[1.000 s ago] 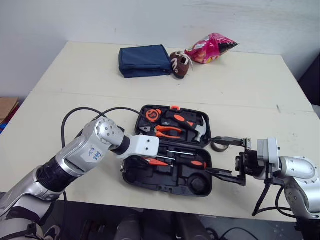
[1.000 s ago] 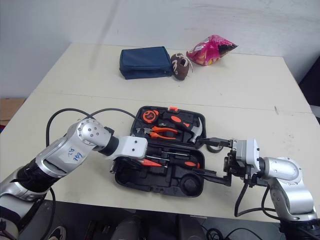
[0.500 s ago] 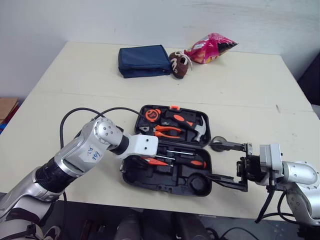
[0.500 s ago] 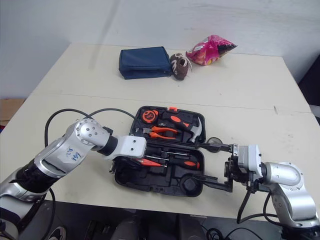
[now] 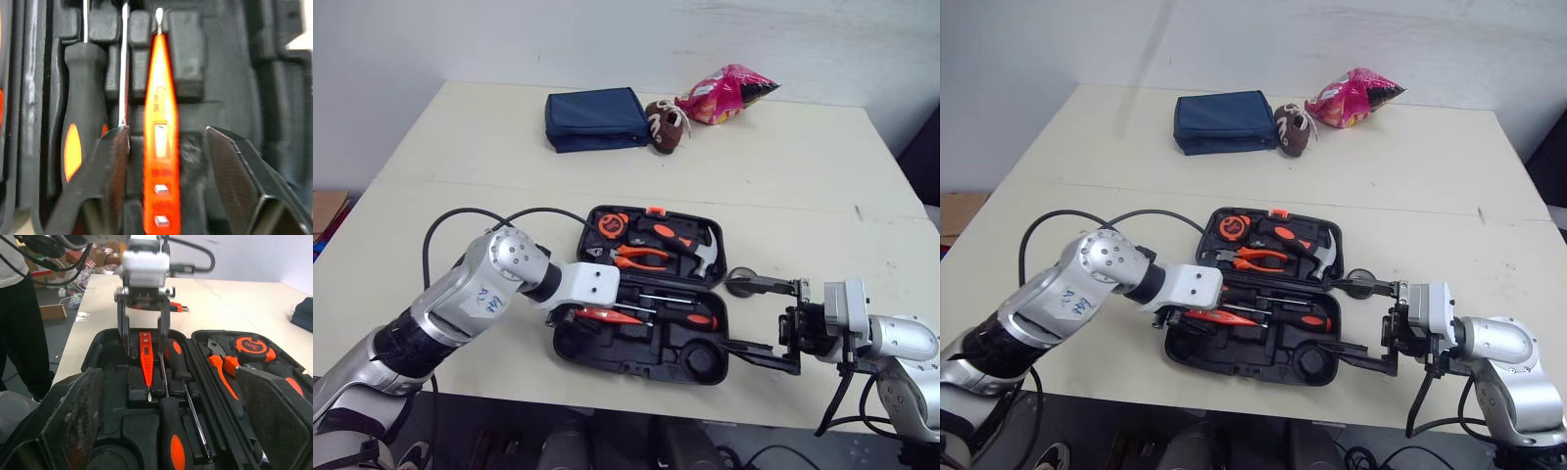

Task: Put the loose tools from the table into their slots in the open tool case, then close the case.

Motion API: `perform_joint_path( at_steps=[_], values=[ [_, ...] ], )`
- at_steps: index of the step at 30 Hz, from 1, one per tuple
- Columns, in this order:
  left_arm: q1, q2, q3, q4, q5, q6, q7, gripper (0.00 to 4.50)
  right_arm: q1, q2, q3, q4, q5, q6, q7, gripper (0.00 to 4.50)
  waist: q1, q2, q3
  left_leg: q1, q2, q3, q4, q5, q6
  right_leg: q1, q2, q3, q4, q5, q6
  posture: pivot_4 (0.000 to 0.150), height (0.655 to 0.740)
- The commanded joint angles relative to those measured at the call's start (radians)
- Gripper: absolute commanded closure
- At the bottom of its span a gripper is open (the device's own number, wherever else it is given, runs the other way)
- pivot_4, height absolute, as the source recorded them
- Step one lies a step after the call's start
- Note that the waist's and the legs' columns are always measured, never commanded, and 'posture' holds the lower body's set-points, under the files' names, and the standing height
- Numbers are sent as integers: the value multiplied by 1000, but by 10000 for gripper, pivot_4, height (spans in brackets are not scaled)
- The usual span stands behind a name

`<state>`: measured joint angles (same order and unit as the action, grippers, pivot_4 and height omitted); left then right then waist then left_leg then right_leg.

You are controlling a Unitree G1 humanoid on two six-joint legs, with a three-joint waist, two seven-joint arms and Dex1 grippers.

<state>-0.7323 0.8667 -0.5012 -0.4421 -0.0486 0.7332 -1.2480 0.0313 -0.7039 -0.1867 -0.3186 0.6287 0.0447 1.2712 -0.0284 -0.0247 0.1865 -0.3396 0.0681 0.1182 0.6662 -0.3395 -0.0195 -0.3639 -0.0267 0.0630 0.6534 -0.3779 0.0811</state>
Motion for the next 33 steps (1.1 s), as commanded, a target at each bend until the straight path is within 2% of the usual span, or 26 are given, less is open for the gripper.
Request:
perform_joint_path(
  at_steps=[1, 3, 7, 10, 13, 14, 18, 23, 33],
  values=[
    [-21, 21, 73, -74, -53, 21, -26, 20385, 7, -6, -27, -9, 22, -13, 13, 0, 0, 0, 0, 0, 0, 0, 0, 0, 0, 0, 0, 0, 0, 0, 0, 1500, 7400],
    [10, 38, 132, -79, -102, 4, -40, 20385, 8, -1, -22, 0, 16, -21, 19, 0, -1, 0, 0, 0, 0, 0, 0, 0, 0, 0, 0, 0, 0, 0, 0, 1500, 7400],
    [152, 6, 279, -2, -200, -182, -38, 20385, 13, 5, -23, 13, 11, -36, 26, 0, -3, 0, 0, 1, 1, 0, 0, 0, 0, 0, 0, 0, 0, 0, 0, 1500, 7400],
    [309, -37, 410, 103, -278, -417, -76, 29299, 26, 9, -28, 32, 8, -58, 39, 0, -5, 0, 0, 1, 1, 1, 0, 0, 0, -1, 0, 0, 1, 0, 0, 1500, 7400],
    [366, -119, 491, 147, -366, -438, -34, 42720, 33, 11, -31, 38, 10, -69, 43, 0, 0, 0, 0, 0, 0, 0, 0, 0, 0, -1, -1, 0, 2, 0, -1, 1500, 7400],
    [371, -127, 498, 152, -375, -437, -31, 44476, 33, 11, -31, 38, 10, -71, 43, 0, 2, -1, 0, 0, 0, 0, 1, 0, 0, -1, -1, -1, 2, 0, -1, 1500, 7400],
    [394, -200, 442, 270, -271, -486, 82, 44476, 38, 15, -44, 46, 17, -85, 46, 0, 0, 0, 0, 0, -1, -1, 1, 0, 1, 0, -1, -2, 0, 0, 0, 1500, 7400],
    [381, -201, 352, 320, -171, -545, 92, 44476, 38, 14, -46, 39, 16, -87, 36, 0, -2, -1, 0, -2, 0, 0, 1, 0, 0, -3, 0, -1, 2, 0, 0, 1500, 7400],
    [354, -199, 258, 406, -60, -633, 100, 44476, -7, 14, -31, 38, 5, -71, -10, 0, -2, -1, 0, -1, 0, 0, 1, 0, 0, -3, 0, 0, 3, 0, 0, 1500, 7400]
  ],
)
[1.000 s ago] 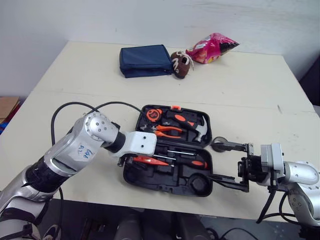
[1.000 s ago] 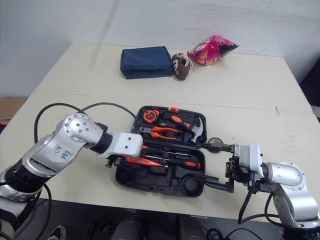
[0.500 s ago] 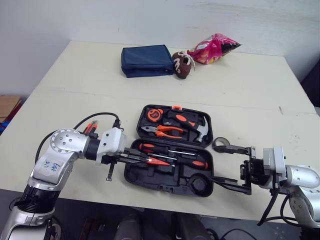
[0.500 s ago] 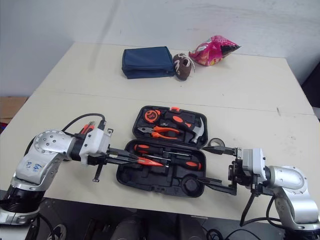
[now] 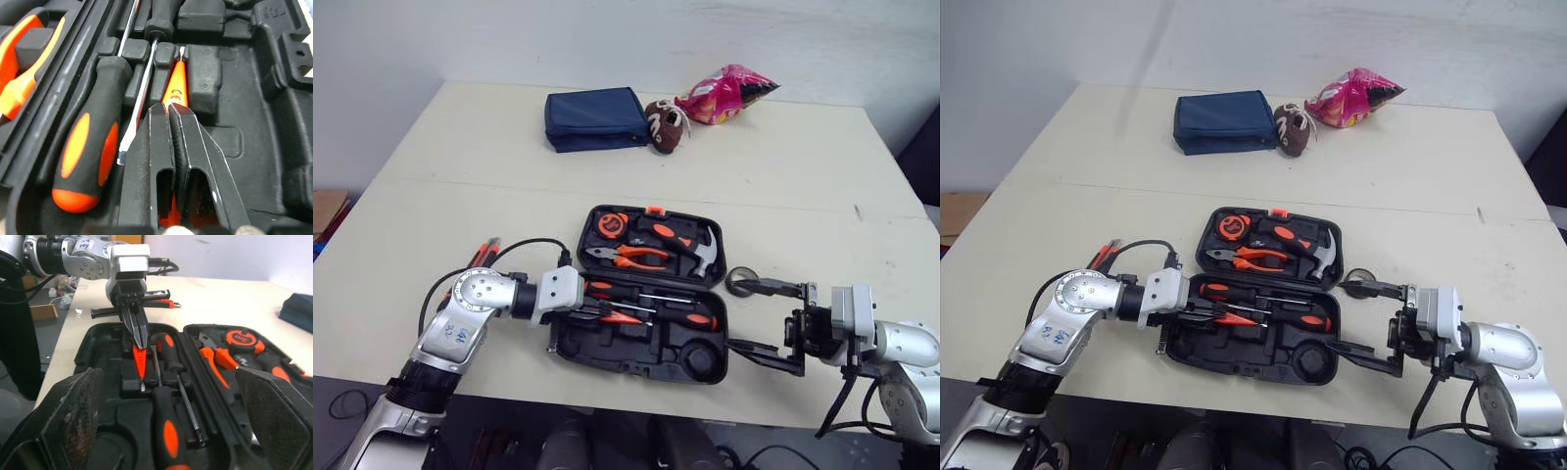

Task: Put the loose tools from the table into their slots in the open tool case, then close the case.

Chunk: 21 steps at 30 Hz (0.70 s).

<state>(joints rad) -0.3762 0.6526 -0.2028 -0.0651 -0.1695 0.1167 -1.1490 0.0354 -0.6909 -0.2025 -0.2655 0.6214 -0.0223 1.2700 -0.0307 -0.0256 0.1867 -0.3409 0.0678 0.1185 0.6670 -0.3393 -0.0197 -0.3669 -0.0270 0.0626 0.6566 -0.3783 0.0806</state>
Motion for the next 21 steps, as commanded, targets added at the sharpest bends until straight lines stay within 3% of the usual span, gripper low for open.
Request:
perform_joint_path(
  at_steps=[1, 8, 15, 18, 21],
  values=[
    [-1, 18, -51, 34, 75, -26, 1, 44476, -8, 1, -15, -14, 11, -5, -6, 0, 0, 0, 0, 0, 0, 0, 0, 0, 0, 0, 0, 0, 0, 0, 0, 1500, 7400],
    [27, 35, -108, 67, 176, -50, 46, 44476, -6, -7, -28, 3, 0, -10, -7, 0, 0, 1, -3, 7, 0, 0, -1, 0, 0, 7, 0, 0, -2, 0, 0, 1500, 7400],
    [66, 38, -89, 51, 150, -136, 60, 44476, -1, -4, -43, 16, -4, -27, -16, 0, 0, 3, -5, 8, 0, 0, -2, 0, 1, 8, 0, 0, -2, 0, 0, 1500, 7400],
    [81, 9, -3, 49, 82, -249, 99, 44476, 13, -5, -60, 15, -13, -31, -40, 0, -1, 4, -6, 7, 0, 0, -2, 0, 1, 8, 0, 0, -3, 0, 0, 1500, 7400],
    [86, -2, 140, -12, -94, -193, 100, 44476, 22, -19, -93, 25, -21, -40, -53, 0, -1, 3, -5, 6, 1, 0, -2, 0, 1, 6, 0, 0, -2, 0, 0, 1500, 7400]
  ],
)
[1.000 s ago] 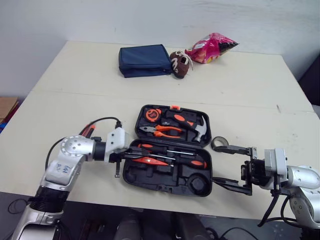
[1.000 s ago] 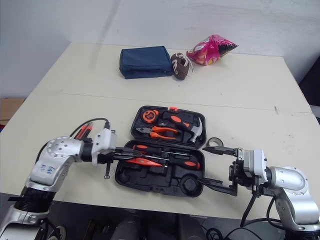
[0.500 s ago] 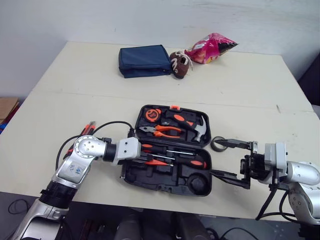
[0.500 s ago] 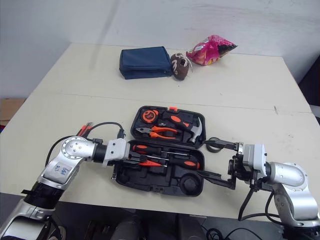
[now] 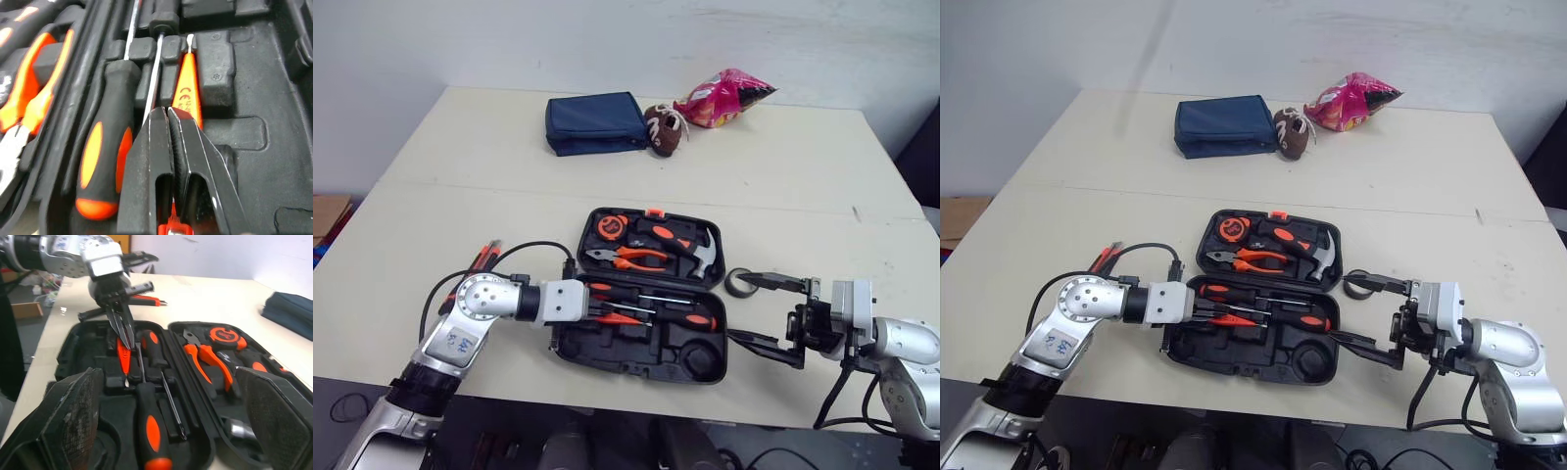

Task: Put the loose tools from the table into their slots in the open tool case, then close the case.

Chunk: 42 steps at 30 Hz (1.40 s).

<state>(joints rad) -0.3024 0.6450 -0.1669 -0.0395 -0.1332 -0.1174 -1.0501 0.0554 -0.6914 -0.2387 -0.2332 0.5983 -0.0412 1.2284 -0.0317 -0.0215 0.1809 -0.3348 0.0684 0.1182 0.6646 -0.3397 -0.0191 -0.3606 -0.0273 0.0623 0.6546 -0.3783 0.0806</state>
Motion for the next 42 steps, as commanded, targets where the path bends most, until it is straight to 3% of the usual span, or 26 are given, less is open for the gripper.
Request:
perform_joint_path(
  at_steps=[1, 6, 9, 12, 18, 23, 26, 28, 32, 33, 35, 39, 42],
  values=[
    [23, 26, 148, -65, -183, 81, -11, 44476, 6, -30, -75, 1, 1, -24, -8, 0, -1, -2, 1, 0, 0, 0, 0, 0, 0, -1, 0, 0, 1, 0, 0, 1500, 7400],
    [162, 183, 410, -104, -323, 295, 5, 44476, 52, -91, -210, 75, 13, -35, 24, 0, -6, -3, 3, -1, 1, 0, -2, 0, 0, -1, 0, -1, -1, 0, 0, 1500, 7400],
    [270, 260, 601, -8, -284, 280, 28, 38018, 106, -124, -310, 186, -9, -99, 79, 0, -5, -4, 3, -1, 0, 0, -2, 0, 0, 0, -1, -1, -2, 0, 0, 1500, 7400],
    [315, 307, 785, 243, -216, 152, 128, 26009, 71, -151, -426, 419, -73, -247, 17, 0, -5, -6, 5, -1, 0, 0, -3, -1, 1, 0, -1, -1, -5, 0, 0, 1500, 7400],
    [366, 408, 907, 628, -144, -39, 187, 300, 77, -228, -500, 706, -126, -415, 41, 0, -19, -7, 5, 1, -2, 2, -10, -5, 8, 0, -5, -2, -9, 0, -1, 1500, 7400],
    [363, 451, 924, 773, -159, -62, 193, 300, 61, -234, -485, 742, -117, -440, 45, 0, -26, -7, 5, 0, -2, 2, -14, -1, 1, -2, -5, -3, -10, 0, -1, 1500, 7400],
    [401, 401, 886, 612, -190, -21, 136, 300, 61, -165, -385, 564, -76, -356, 45, 0, -26, -7, 5, 1, -2, 2, -15, -1, 1, -2, -5, -3, -9, 0, -1, 1500, 7400],
    [403, 379, 886, 527, -176, -28, 180, 300, 45, -155, -329, 455, -42, -273, 37, 0, -29, -7, 5, 1, -2, 1, -15, -1, 1, -3, -5, -4, -7, 0, -1, 1500, 7400],
    [423, 347, 889, 375, -207, 61, 190, 300, 26, -150, -292, 355, -12, -191, 34, 0, -26, -7, 5, -1, -2, 2, -13, 0, 2, -7, -5, -3, -1, 0, -1, 1500, 7400],
    [436, 343, 881, 283, -242, 148, 189, 300, 0, -139, -268, 313, 4, -163, 23, 0, -26, -7, 5, -1, -2, 2, -14, 0, 1, -7, -5, -3, -1, 0, -1, 1500, 7400],
    [473, 370, 869, 91, -378, 501, 205, 300, -77, -107, -205, 217, 65, -55, -32, 0, -30, -7, 5, -2, -2, 2, -14, 1, 0, -7, -5, -3, -1, 0, -1, 1500, 7400],
    [474, 449, 843, -149, -461, 891, 279, 300, -153, -44, -128, 84, 113, 11, -59, 0, -34, -8, 5, -3, -2, 0, -12, 1, 1, -10, -5, -3, 3, 0, -1, 1500, 7400],
    [374, 479, 794, -240, -515, 1119, 378, 300, -135, -17, -88, 19, 130, 17, -20, 0, -19, -6, 6, -8, -2, -1, -13, 4, -4, -14, -4, -3, 2, -1, -2, 1500, 7400]
  ],
)
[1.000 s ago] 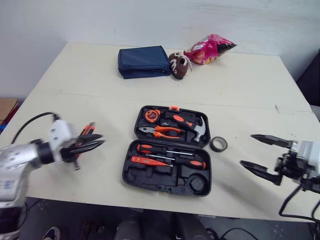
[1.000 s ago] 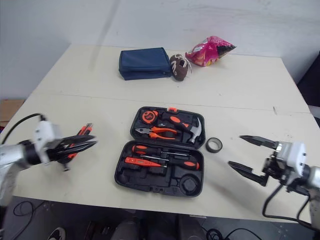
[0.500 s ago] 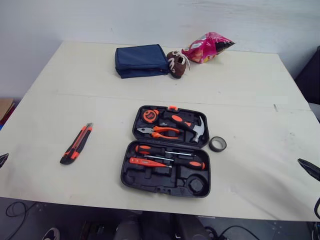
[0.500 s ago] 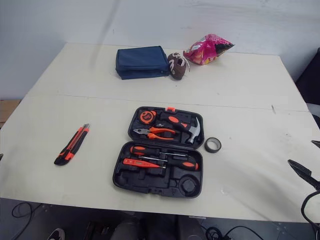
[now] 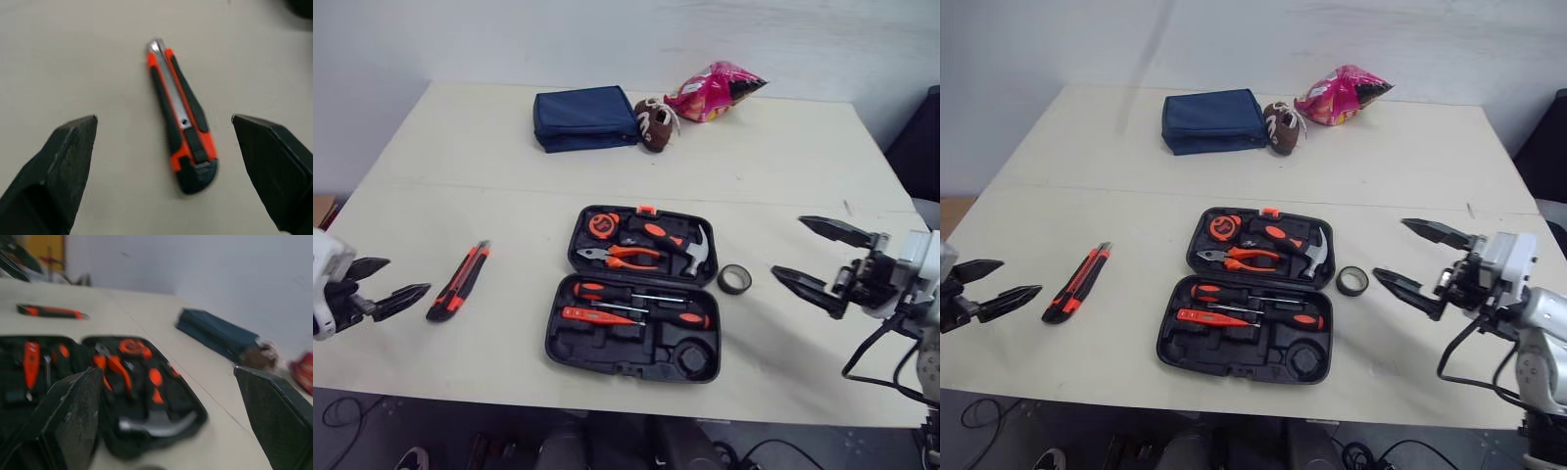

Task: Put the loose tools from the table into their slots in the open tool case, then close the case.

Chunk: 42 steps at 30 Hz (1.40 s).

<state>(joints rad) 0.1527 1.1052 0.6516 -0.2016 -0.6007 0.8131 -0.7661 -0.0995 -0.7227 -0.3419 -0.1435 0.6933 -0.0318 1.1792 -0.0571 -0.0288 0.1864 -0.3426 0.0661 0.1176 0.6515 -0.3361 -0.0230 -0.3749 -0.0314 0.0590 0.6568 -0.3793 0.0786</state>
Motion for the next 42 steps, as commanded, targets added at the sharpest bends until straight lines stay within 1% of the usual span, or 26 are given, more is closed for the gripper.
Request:
perform_joint_path(
  at_steps=[1, 2, 3, 6, 9, 12, 15, 18, 20, 23, 26, 29, 30, 31, 34, 35, 36, 38, 39, 41, 42],
  values=[
    [-131, 18, -44, -95, -62, 257, 137, 300, 25, 21, 28, -89, 39, 7, 44, 0, 9, 1, 0, -1, 0, 0, 0, 0, 0, -1, 0, 0, -1, 0, 0, 1500, 7400],
    [-168, 14, -57, -106, -69, 306, 165, 300, 27, 25, 35, -99, 40, 7, 52, 0, 12, 1, 0, -3, 0, -1, 2, 0, 0, -1, 0, -1, -1, 0, 0, 1500, 7400],
    [-193, 13, -95, -105, -41, 341, 205, 300, 31, 31, 50, -113, 43, 3, 75, 0, 12, 1, 0, -5, 0, -1, 3, 0, 0, -2, 1, -1, -1, 0, 0, 1500, 7400],
    [-232, -10, -180, -84, 16, 360, 260, 300, 56, 45, 93, -155, 48, -13, 139, 0, 6, 1, 0, -8, 0, -1, 9, -1, 2, -2, 0, -1, 0, 0, 0, 1500, 7400],
    [-255, -20, -266, -45, 52, 324, 252, 300, 86, 58, 131, -185, 35, -24, 174, 0, 1, 0, 0, -8, 0, -1, 11, -1, 2, -2, 1, -1, 1, 0, 0, 1500, 7400],
    [-281, -63, -262, -6, 63, 316, 268, 300, 99, 73, 139, -181, 24, -32, 167, 0, 2, 0, 0, -8, 1, -2, 13, -1, 1, -2, 1, -1, 2, 0, 0, 1500, 7400],
    [-278, -66, -303, -2, 85, 305, 252, 300, 97, 89, 134, -164, 9, -43, 144, 0, 2, 0, 0, -8, 1, -2, 13, -1, 1, -3, 1, -1, 3, 0, 0, 1500, 7400],
    [-335, -118, -374, 60, 122, 255, 265, 300, 98, 99, 138, -149, -6, -54, 140, 0, 5, 0, 0, -8, 0, -2, 13, -1, 1, -3, 1, -1, 2, 0, 0, 1500, 7400],
    [-380, -151, -423, 84, 128, 256, 257, 300, 97, 104, 140, -146, -10, -57, 141, 0, 11, 0, 0, -8, 0, -2, 14, -1, 1, -2, 1, -2, 3, 0, 0, 1500, 7400],
    [-410, -167, -487, 111, 159, 226, 227, 300, 96, 110, 141, -141, -14, -63, 143, 0, 24, 1, 0, -8, 0, -2, 15, -1, 1, -2, 1, -2, 3, 0, 0, 1500, 7400],
    [-427, -169, -525, 124, 187, 224, 218, 300, 101, 108, 139, -141, -16, -70, 146, 0, 31, 2, -1, -8, 0, -2, 15, -1, 1, -2, 1, -2, 4, 0, 0, 1500, 7400],
    [-440, -159, -547, 138, 180, 312, 202, 300, 103, 102, 140, -154, -22, -71, 141, 0, 32, 3, -2, -7, 0, -2, 16, -1, 2, -2, 0, -2, 4, 0, 0, 1500, 7400],
    [-434, -158, -547, 151, 180, 312, 192, 5750, 102, 100, 138, -160, -25, -69, 134, 0, 30, 4, -2, -7, 0, -2, 16, -1, 2, -2, 0, -2, 4, 0, 0, 1500, 7400],
    [-430, -157, -548, 160, 183, 306, 185, 8581, 102, 100, 137, -164, -27, -68, 129, 0, 29, 5, -3, -7, 0, -2, 16, -1, 2, -2, 0, -1, 4, 0, 0, 1500, 7400],
    [-428, -177, -526, 180, 187, 293, 188, 21756, 101, 97, 136, -169, -30, -65, 119, 0, 27, 7, -4, -6, 0, -1, 15, -1, 2, -1, 0, -1, 4, 0, 0, 1500, 7400],
    [-427, -181, -515, 187, 198, 269, 197, 27030, 103, 92, 137, -170, -36, -63, 118, 0, 28, 7, -4, -6, 0, -1, 15, -1, 2, -1, 0, -1, 5, 0, 0, 1500, 7400],
    [-424, -184, -500, 189, 210, 224, 196, 30365, 104, 88, 138, -171, -40, -60, 114, 0, 28, 8, -4, -6, 0, -1, 15, -1, 2, -1, 0, -1, 5, 0, 0, 1500, 7400],
    [-433, -191, -458, 181, 224, 145, 204, 30513, 104, 82, 138, -166, -46, -57, 110, 0, 28, 8, -4, -4, 0, -1, 15, -1, 2, 0, 1, 0, 5, 0, 0, 1500, 7400],
    [-436, -182, -440, 152, 236, 87, 198, 30513, 104, 80, 137, -161, -47, -57, 109, 0, 29, 8, -4, -3, 0, 0, 15, 0, 2, 0, 1, 0, 6, 0, 0, 1500, 7400],
    [-443, -157, -422, 97, 249, 31, 181, 30513, 104, 75, 133, -150, -51, -59, 111, 0, 31, 5, -3, -4, 0, -1, 15, 0, 1, 0, 1, -1, 6, 0, 0, 1500, 7400],
    [-437, -131, -422, 42, 242, -30, 121, 30513, 102, 72, 129, -137, -52, -60, 114, 0, 30, 3, -3, -5, 0, -1, 15, 0, 1, 0, 1, -1, 6, 0, 0, 1500, 7400]
  ],
)
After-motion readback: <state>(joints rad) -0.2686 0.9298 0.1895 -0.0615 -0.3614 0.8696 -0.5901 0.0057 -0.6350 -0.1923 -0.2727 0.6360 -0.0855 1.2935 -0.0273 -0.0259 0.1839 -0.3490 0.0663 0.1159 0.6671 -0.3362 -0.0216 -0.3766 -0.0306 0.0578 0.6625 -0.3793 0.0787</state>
